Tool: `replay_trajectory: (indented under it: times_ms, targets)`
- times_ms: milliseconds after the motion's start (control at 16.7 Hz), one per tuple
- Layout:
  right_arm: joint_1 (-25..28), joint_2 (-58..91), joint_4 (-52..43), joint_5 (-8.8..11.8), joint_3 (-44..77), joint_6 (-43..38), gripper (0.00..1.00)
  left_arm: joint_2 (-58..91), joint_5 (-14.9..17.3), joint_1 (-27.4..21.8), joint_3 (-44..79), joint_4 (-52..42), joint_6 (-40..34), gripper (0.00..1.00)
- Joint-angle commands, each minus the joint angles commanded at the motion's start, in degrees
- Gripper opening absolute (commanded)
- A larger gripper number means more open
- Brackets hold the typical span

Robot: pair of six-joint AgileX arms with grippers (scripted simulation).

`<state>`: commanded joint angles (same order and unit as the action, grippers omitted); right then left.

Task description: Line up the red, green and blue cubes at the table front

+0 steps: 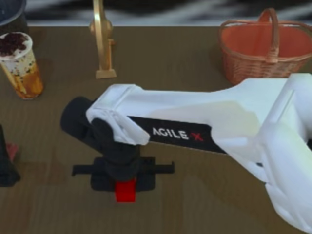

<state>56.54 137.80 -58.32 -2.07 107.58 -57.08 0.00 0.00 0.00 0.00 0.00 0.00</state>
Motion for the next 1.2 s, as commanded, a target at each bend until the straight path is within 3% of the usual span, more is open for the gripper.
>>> replay_trajectory:
  times_ms: [480,1200]
  targets:
    - [0.0,0.0,0.0,0.0,0.0,0.0,0.98,0.0,0.0,0.0,0.0,0.0,0.0,1.00]
    - [0.1,-0.5,-2.4,0.0,1.9,-0.1,1.00,0.0,0.0,0.0,0.0,0.0,0.0,1.00]
